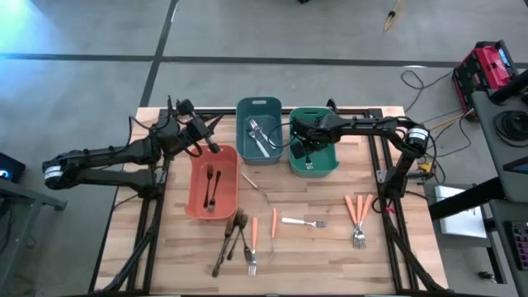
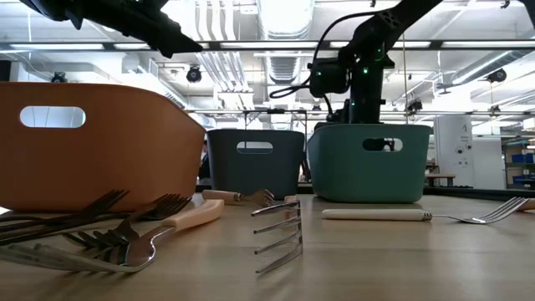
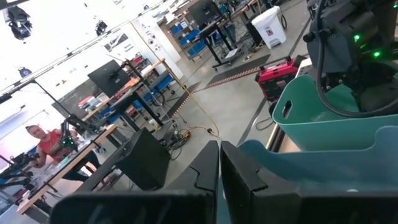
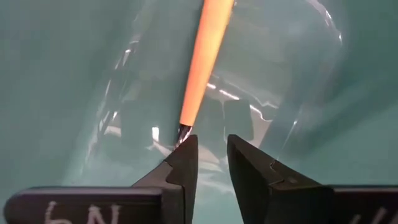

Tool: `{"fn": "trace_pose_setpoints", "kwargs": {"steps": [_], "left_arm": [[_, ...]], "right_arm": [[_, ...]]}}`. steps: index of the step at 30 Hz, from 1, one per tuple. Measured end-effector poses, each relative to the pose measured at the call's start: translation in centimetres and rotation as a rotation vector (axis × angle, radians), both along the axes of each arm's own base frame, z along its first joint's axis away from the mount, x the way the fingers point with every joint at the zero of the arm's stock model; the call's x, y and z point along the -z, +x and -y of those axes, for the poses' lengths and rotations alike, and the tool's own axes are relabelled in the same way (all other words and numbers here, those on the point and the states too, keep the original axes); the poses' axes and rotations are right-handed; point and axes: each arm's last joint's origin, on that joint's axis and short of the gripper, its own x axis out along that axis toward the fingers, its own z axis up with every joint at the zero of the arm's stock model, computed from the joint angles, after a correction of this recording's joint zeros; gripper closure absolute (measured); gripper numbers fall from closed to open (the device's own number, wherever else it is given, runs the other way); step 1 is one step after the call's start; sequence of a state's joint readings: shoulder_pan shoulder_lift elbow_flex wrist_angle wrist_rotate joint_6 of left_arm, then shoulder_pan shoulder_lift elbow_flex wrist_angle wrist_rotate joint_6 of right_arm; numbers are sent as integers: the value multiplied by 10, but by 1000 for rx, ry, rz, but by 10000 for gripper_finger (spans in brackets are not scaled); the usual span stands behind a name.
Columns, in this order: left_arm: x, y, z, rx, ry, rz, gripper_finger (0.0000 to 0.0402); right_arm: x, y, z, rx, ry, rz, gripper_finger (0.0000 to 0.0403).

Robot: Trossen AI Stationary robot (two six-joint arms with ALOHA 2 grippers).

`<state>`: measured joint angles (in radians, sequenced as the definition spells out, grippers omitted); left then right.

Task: Sort silverware by color (type)
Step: Put the white fork into the blue bin

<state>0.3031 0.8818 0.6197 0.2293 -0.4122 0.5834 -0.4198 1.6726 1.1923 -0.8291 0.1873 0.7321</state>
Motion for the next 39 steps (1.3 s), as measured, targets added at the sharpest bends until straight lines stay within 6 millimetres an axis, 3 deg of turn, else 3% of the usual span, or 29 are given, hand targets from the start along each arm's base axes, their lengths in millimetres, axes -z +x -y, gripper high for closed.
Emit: {"fn": "trace_pose_setpoints", "kwargs": {"steps": [9,20,33,39], "left_arm": [[1,0,0,0,-16,7,401],[2,0,0,0,-58,21,401],[3,1,2,16,-176,112,401],[3,5,11,179,-288,167,402]], "right_arm": [[0,0,0,-15,-1,-3,315],[-15,7,3,-69,-23,19,320],[-46,8,-1,-141,-78,21,329],[-75,8,-10,-192,-142,93,327]]}}
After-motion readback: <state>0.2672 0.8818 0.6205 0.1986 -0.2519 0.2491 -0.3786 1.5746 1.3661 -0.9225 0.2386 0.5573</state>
